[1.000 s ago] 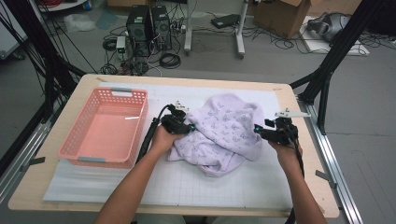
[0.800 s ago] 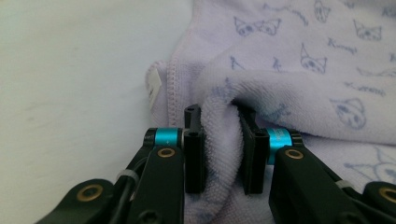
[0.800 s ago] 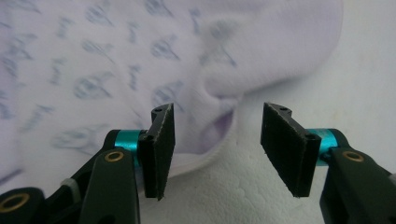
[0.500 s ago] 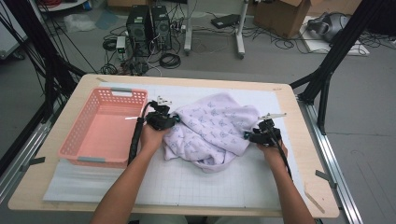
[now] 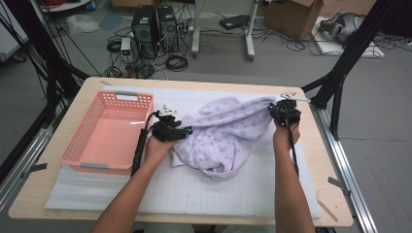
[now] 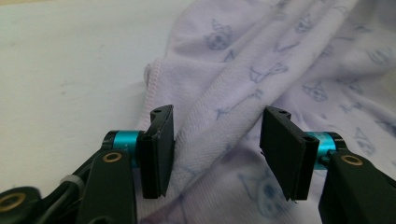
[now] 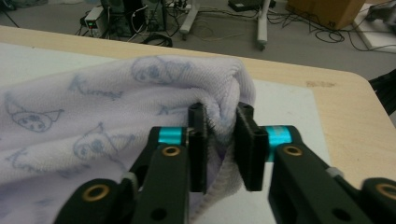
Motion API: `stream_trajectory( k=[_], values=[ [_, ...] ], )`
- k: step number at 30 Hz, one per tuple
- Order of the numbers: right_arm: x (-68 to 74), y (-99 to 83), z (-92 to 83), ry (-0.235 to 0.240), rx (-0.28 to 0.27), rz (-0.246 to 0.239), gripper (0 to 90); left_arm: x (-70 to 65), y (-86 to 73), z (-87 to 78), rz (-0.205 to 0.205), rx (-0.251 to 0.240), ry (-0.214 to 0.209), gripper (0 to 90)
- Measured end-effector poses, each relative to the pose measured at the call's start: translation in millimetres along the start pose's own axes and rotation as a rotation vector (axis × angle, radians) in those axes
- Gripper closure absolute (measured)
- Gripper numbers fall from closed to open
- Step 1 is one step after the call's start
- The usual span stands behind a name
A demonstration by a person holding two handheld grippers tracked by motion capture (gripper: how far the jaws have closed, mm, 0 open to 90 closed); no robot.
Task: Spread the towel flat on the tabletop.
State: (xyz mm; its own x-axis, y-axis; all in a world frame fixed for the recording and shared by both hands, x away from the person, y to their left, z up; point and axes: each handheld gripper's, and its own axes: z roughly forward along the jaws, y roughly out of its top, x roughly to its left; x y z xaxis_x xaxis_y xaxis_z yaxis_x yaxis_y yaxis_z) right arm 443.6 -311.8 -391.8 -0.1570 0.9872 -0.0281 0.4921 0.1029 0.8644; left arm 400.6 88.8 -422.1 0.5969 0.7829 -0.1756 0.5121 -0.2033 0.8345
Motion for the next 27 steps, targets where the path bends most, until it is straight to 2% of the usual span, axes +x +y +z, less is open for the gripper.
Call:
stream_trajectory(
  k=[2, 4, 6, 8, 10, 12, 14, 20, 24, 27],
  values=[
    [0.5, -1.2, -1.4, 0.003, 0.034, -0.009, 57.7, -4.8, 0.2, -1.4, 0.001, -0.012, -0.011, 43.1],
    [0.5, -3.9, -8.1, 0.024, 0.019, -0.011, 54.1, -8.6, -0.6, -1.8, 0.014, -0.009, -0.015, 42.3],
    [1.5, -7.1, -19.8, 0.071, 0.007, -0.007, 51.6, -11.6, -2.7, -1.9, 0.027, -0.002, -0.012, 41.4],
    [3.4, -11.9, -29.8, 0.132, 0.0, -0.022, 51.4, -13.1, -5.8, -2.9, 0.033, -0.003, -0.019, 40.3],
    [7.1, -20.8, -40.9, 0.181, 0.006, -0.056, 50.5, -14.4, -8.1, -3.9, 0.041, -0.001, -0.018, 40.1],
    [12.0, -33.1, -49.3, 0.222, 0.056, -0.101, 46.8, -15.9, -10.2, -5.2, 0.042, 0.001, -0.02, 39.7],
    [15.7, -44.4, -56.4, 0.274, 0.057, -0.109, 46.5, -16.2, -10.0, -6.9, 0.051, 0.012, -0.022, 39.4],
    [33.1, -77.7, -75.5, 0.368, 0.093, -0.087, 44.4, -21.7, -8.9, -12.9, 0.074, 0.014, -0.029, 39.3],
    [47.0, -88.3, -82.8, 0.431, 0.113, -0.135, 43.6, -23.8, -14.2, -16.3, 0.075, 0.0, -0.03, 39.5],
    [58.2, -91.9, -83.3, 0.479, 0.129, -0.15, 41.6, -25.2, -20.0, -19.2, 0.077, -0.012, -0.03, 40.1]
  ],
)
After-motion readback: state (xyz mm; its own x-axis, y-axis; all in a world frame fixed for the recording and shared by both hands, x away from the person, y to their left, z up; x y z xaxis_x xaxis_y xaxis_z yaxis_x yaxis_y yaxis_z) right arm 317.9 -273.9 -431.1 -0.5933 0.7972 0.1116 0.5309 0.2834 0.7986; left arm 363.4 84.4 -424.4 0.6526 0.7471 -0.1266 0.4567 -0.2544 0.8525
